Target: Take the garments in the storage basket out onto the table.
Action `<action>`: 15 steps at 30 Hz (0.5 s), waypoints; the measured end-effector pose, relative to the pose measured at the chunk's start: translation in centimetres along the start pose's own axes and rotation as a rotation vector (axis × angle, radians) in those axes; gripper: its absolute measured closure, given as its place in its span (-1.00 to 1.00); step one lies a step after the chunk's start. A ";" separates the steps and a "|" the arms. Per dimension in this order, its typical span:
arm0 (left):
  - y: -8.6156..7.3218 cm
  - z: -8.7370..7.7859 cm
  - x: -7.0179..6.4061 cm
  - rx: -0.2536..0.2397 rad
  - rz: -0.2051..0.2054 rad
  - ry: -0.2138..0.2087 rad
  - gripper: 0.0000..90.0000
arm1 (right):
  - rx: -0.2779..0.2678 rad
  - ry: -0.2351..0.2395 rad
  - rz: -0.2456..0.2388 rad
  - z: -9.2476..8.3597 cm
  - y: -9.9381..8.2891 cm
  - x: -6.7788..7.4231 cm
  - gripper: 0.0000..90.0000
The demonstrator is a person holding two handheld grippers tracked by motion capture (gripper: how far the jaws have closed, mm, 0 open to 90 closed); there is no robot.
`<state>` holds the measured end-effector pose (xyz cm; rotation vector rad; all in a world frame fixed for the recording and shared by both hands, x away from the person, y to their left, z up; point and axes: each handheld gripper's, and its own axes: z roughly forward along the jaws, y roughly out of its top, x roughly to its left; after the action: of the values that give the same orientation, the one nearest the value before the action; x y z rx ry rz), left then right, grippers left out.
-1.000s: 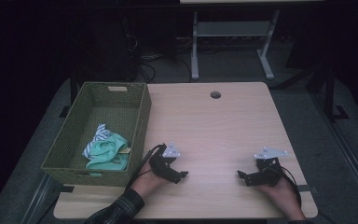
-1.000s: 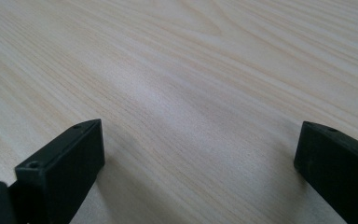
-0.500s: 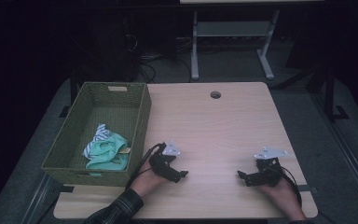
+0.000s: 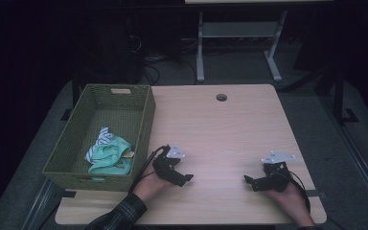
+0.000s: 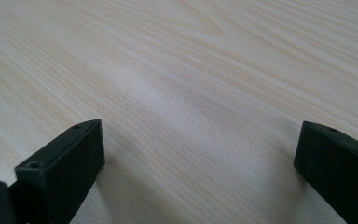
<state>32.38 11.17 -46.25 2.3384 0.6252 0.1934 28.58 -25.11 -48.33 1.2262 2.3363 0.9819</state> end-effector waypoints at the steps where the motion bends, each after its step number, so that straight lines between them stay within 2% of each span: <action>1: 0.0 0.0 0.0 0.000 0.000 -0.002 -0.71 | 0.000 0.000 0.000 0.0 0.0 0.0 -0.98; 8: 0.2 -0.3 0.0 0.002 -0.005 -0.002 -0.71 | 0.000 0.000 -0.001 0.0 0.0 0.0 -0.98; 10: 0.3 -0.4 0.1 -0.013 -0.028 -0.010 -0.70 | 0.000 0.000 -0.001 0.0 0.0 0.0 -0.98; 11: 0.3 -0.5 0.1 -0.006 -0.017 -0.007 -0.70 | -0.001 0.000 -0.001 0.0 0.0 0.0 -0.98; 15: 0.4 -0.6 0.2 -0.010 -0.021 -0.003 -0.70 | -0.001 0.000 -0.001 0.0 0.0 0.0 -0.98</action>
<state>32.50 11.35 -45.50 2.3210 0.6449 0.1832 28.59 -25.12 -48.33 1.2248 2.3364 0.9823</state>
